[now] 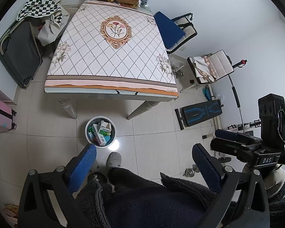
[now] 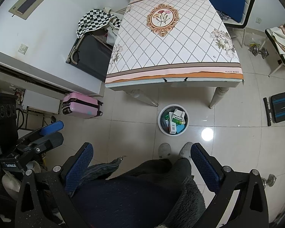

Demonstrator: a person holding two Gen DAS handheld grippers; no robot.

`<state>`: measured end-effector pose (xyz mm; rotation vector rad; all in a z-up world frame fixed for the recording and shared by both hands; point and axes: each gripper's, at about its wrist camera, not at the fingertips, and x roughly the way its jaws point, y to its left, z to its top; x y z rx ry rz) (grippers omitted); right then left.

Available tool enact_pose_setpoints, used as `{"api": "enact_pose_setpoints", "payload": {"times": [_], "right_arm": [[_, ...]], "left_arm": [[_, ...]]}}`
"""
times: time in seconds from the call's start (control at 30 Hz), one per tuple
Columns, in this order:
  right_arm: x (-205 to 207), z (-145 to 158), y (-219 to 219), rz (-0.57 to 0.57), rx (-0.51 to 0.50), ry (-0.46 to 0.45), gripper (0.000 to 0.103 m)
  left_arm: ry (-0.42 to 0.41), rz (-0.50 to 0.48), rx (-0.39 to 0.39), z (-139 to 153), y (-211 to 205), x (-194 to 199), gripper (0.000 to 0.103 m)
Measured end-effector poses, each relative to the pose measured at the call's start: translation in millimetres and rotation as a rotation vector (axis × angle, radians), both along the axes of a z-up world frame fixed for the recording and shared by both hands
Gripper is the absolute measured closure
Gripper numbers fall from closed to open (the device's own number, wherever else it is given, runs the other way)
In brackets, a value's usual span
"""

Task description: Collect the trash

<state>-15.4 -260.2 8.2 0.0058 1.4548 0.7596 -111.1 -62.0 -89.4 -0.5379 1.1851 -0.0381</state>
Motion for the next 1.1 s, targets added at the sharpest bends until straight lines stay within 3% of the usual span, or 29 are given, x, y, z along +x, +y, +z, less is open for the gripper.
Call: {"api": "enact_pose_setpoints", "payload": {"times": [1.1], "right_arm": [[-5.0,4.3,3.5,0.017,0.013,-0.003,0.000]], "left_arm": [[-0.015,0.012,0.011,5.5,0.4,-9.1,0.000]]}}
